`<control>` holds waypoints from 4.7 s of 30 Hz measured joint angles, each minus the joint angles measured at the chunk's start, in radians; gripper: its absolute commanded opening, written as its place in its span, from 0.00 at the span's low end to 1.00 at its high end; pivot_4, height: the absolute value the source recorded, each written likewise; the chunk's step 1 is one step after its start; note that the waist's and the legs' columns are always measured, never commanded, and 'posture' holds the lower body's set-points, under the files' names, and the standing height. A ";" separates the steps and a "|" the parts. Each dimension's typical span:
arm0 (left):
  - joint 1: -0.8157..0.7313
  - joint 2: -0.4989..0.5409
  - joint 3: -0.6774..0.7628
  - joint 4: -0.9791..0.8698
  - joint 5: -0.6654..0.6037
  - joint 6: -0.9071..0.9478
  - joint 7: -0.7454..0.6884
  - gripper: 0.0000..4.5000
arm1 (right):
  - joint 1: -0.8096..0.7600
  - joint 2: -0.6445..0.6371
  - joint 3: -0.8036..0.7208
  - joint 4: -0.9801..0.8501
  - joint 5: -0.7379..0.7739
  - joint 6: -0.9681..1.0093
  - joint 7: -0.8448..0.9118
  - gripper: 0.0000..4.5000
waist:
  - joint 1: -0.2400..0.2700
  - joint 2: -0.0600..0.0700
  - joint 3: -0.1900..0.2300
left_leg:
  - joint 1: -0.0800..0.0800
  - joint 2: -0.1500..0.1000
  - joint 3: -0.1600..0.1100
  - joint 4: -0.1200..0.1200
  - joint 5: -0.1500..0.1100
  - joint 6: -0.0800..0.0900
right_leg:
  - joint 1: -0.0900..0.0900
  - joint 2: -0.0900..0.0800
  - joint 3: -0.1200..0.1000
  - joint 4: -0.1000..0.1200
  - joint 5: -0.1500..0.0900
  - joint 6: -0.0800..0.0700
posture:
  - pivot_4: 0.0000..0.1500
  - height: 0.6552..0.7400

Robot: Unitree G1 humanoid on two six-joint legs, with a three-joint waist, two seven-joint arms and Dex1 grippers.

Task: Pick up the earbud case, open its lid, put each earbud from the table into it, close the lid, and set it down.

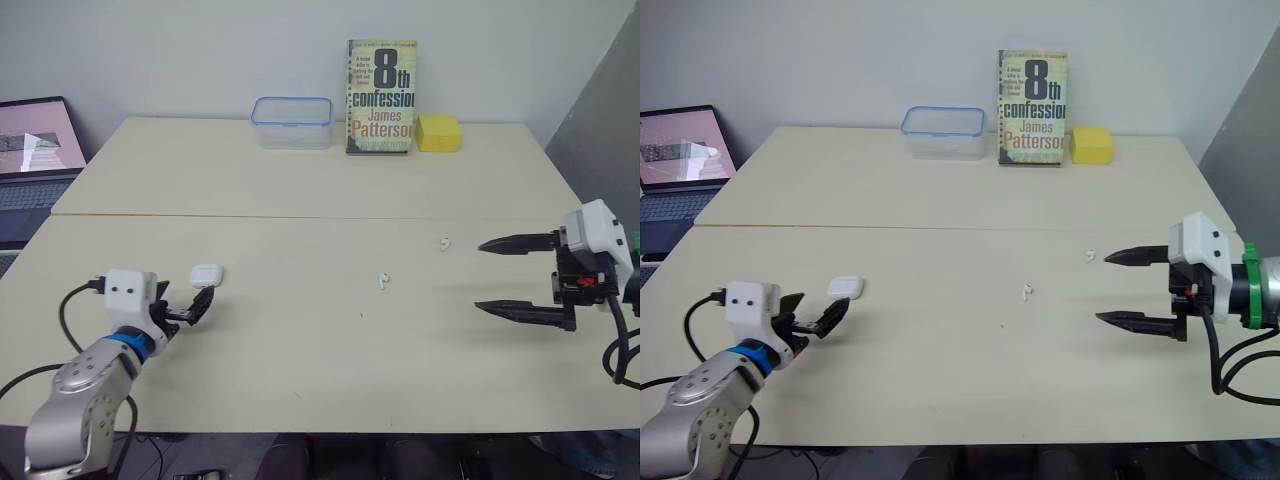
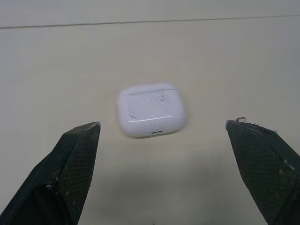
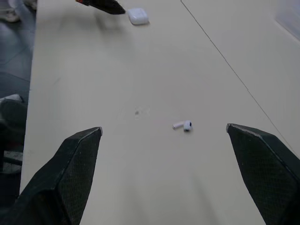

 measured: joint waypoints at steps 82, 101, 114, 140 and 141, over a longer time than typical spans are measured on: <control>-0.398 -0.123 -0.579 0.300 0.192 -0.982 -0.660 0.62 | -0.203 0.430 0.199 0.066 0.951 0.683 -1.061 1.00 | -0.001 0.001 0.000 | -0.006 0.000 -0.002 0.001 0.000 0.001 | -0.002 0.003 -0.002 0.001 0.001 0.001 | 1.00 1.00; -0.382 -0.140 -0.580 0.299 0.194 -0.988 -0.657 0.62 | -0.235 0.447 0.251 0.148 0.941 0.668 -1.052 0.17 | -0.001 0.001 0.000 | -0.006 0.000 -0.002 0.001 0.000 0.001 | -0.002 0.003 -0.002 0.001 0.001 0.001 | 1.00 1.00; -0.382 -0.141 -0.581 0.297 0.194 -0.995 -0.656 0.62 | -0.236 0.439 0.253 0.159 0.963 0.672 -1.051 0.25 | -0.001 0.001 0.000 | -0.006 0.001 -0.002 0.001 0.000 0.001 | -0.003 0.004 -0.002 0.001 0.001 0.001 | 1.00 1.00; -0.373 -0.139 -0.581 0.292 0.193 -1.000 -0.658 0.62 | -0.266 0.425 0.278 0.162 0.925 0.695 -1.007 0.36 | -0.001 0.001 0.000 | -0.006 0.001 -0.002 0.001 0.000 0.001 | -0.003 0.004 -0.002 0.001 0.001 0.001 | 1.00 1.00; -0.373 -0.139 -0.581 0.291 0.193 -1.000 -0.658 0.62 | -0.266 0.426 0.278 0.163 0.925 0.696 -1.006 0.28 | -0.001 0.001 0.000 | -0.006 0.001 -0.002 0.001 0.000 0.001 | -0.003 0.004 -0.002 0.001 0.001 0.001 | 1.00 1.00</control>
